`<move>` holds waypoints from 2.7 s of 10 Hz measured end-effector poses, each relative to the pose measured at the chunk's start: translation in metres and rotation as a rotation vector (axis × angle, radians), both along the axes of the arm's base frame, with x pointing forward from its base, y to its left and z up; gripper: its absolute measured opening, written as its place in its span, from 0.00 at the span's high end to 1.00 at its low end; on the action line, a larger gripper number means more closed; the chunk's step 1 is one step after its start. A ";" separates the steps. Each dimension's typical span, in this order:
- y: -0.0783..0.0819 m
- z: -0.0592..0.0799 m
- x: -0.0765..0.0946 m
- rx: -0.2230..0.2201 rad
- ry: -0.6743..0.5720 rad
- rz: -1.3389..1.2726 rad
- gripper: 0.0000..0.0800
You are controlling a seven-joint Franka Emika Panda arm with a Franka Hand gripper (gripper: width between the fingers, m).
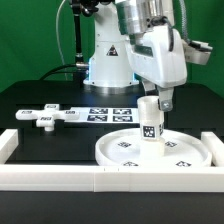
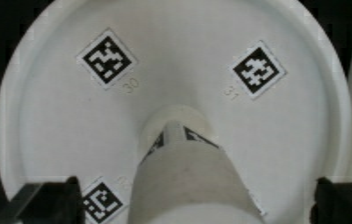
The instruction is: Assemble round table
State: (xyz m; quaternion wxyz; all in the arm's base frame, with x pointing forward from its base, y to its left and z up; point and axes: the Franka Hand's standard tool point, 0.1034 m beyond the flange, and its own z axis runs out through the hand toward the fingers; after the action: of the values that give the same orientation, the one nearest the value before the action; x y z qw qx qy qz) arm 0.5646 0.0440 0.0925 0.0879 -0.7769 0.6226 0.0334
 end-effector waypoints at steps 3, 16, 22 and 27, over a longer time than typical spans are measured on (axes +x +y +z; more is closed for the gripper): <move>-0.003 0.000 0.000 -0.017 -0.043 0.275 0.19; -0.011 -0.006 0.008 -0.130 -0.210 1.527 0.19; -0.008 -0.013 0.002 -0.136 -0.243 1.914 0.19; -0.004 -0.012 0.004 -0.143 -0.255 2.292 0.19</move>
Offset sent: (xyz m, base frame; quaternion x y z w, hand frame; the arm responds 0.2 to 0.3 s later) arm 0.0039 -0.0203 -0.0009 -0.0466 0.0037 -0.3155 0.9478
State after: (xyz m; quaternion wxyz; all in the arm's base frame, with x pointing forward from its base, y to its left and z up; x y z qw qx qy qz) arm 0.5683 0.0402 0.0810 0.0239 -0.8871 -0.4606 -0.0204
